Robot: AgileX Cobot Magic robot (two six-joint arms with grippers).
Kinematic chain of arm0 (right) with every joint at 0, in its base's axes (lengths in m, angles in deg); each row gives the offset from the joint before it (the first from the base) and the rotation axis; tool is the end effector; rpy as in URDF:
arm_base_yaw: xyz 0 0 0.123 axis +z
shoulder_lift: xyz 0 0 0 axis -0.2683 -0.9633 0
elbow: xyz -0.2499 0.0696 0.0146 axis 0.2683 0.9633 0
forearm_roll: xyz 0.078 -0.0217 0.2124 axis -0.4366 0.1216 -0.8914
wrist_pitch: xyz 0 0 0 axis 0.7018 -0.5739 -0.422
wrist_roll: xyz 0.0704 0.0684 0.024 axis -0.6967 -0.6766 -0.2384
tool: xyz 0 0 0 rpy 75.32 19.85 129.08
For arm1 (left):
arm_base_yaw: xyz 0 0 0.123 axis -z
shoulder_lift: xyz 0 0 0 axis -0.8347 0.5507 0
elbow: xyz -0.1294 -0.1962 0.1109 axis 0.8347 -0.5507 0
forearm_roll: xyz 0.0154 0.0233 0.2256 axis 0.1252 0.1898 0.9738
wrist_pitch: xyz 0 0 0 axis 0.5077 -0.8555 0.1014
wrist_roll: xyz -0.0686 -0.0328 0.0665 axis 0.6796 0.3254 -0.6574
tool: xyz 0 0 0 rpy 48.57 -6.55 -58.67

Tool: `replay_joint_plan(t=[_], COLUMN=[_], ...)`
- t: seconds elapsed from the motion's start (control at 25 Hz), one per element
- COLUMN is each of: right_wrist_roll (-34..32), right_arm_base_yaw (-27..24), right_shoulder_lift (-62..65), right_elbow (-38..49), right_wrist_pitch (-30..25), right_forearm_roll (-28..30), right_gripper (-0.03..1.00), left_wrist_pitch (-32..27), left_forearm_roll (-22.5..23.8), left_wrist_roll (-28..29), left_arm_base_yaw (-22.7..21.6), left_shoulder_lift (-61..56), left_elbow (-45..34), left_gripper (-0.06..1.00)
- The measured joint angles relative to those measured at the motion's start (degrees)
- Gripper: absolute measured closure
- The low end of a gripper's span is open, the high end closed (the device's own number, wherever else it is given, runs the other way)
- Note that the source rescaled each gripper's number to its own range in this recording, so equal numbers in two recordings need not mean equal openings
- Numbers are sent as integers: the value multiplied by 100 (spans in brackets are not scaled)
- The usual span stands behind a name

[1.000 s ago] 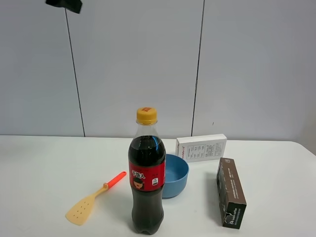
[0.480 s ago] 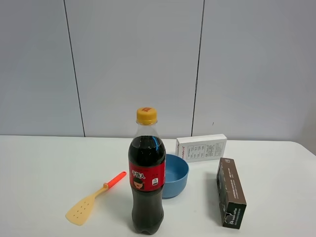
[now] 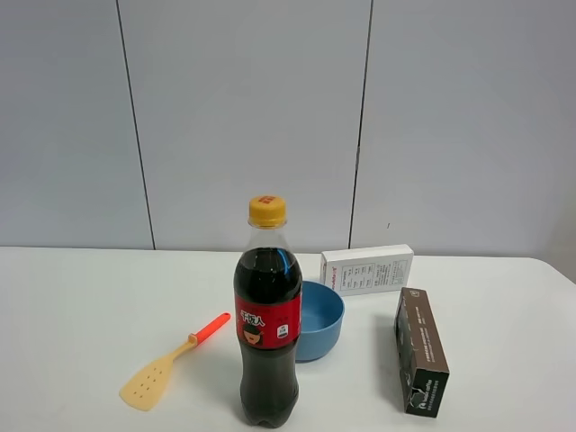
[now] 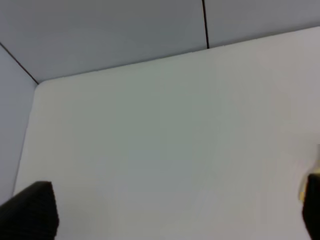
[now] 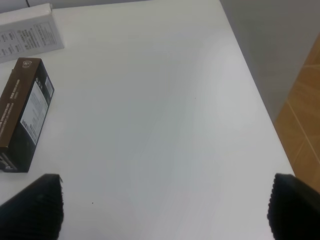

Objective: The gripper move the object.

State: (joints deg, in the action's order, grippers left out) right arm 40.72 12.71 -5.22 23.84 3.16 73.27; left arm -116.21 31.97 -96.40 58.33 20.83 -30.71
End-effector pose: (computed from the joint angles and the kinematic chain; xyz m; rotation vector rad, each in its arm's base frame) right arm 0.0063 -0.0075 0.2616 0.1097 2.0396 -0.0949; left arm 0.1008 0.0049 0.3777 0.1762 2.0957 0.1742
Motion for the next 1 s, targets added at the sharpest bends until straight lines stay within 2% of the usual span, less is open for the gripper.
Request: replay_joint_plan(t=[0.12, 0.28, 0.36, 0.6, 0.88, 1.0], right_wrist_roll=[0, 0, 0, 0, 0, 0], right_arm_base_yaw=[0, 0, 0, 0, 0, 0], right_shoulder_lift=[0, 0, 0, 0, 0, 0], right_elbow=[0, 0, 0, 0, 0, 0], right_wrist_pitch=[0, 0, 0, 0, 0, 0], right_forearm_roll=[0, 0, 0, 0, 0, 0], right_gripper=[-3, -3, -3, -3, -3, -3], left_wrist_pitch=[-6, 1, 24, 42, -24, -238], left_forearm_roll=[-245, -843, -980, -1003, -1020, -1026], left_wrist_roll=[263, 328, 333, 342, 69, 64], left_arm_base_yaw=[0, 0, 0, 0, 0, 0], left_shoulder_lift=[-918, -2073, -2578, -3676, -3774, -3774], left_elbow=[-744, -1563, -1846, -2325, -2634, -2755], left_gripper=[-5, -6, -6, -6, -6, -6])
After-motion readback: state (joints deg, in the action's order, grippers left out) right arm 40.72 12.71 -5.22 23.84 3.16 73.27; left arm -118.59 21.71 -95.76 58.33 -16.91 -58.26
